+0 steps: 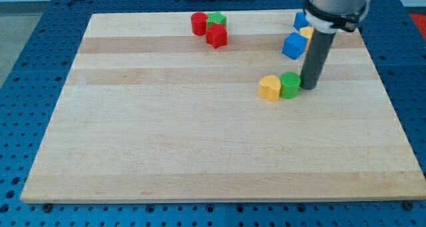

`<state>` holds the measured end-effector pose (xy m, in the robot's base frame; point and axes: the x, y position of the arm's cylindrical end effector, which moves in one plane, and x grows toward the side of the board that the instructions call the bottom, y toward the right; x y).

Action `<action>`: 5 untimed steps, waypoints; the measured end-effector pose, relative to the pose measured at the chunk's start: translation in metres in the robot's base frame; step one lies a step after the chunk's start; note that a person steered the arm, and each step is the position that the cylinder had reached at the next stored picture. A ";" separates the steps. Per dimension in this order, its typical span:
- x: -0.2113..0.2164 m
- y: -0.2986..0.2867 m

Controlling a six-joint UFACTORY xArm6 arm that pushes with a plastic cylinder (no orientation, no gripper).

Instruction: Slide yellow hexagon to the green circle

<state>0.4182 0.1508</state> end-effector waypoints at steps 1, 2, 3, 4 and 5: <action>0.001 0.018; -0.036 0.077; -0.089 0.096; -0.141 0.099; -0.151 0.077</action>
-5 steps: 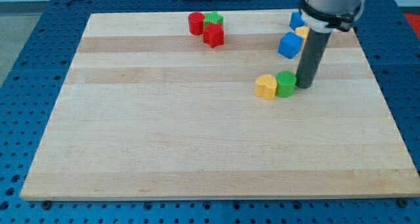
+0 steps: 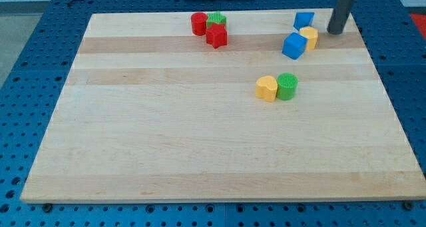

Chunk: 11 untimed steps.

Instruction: Slide yellow hexagon to the green circle

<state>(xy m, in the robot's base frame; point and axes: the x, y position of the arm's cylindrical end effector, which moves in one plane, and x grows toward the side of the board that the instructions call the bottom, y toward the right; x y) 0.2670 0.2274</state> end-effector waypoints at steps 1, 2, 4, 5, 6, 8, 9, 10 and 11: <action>0.000 -0.048; 0.009 -0.067; 0.048 -0.068; 0.060 -0.056; 0.049 -0.046; 0.076 -0.031; 0.104 -0.031; 0.122 -0.031; 0.133 -0.029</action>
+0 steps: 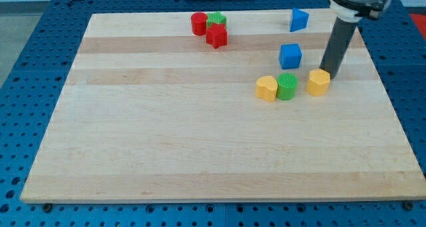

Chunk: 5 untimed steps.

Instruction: Slide yellow hexagon to the green circle

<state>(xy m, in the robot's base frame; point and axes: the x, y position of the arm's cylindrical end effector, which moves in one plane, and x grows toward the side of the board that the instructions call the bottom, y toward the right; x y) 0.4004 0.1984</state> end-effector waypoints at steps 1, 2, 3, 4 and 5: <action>0.019 0.000; 0.030 0.013; 0.048 0.023; 0.052 0.007; 0.045 -0.016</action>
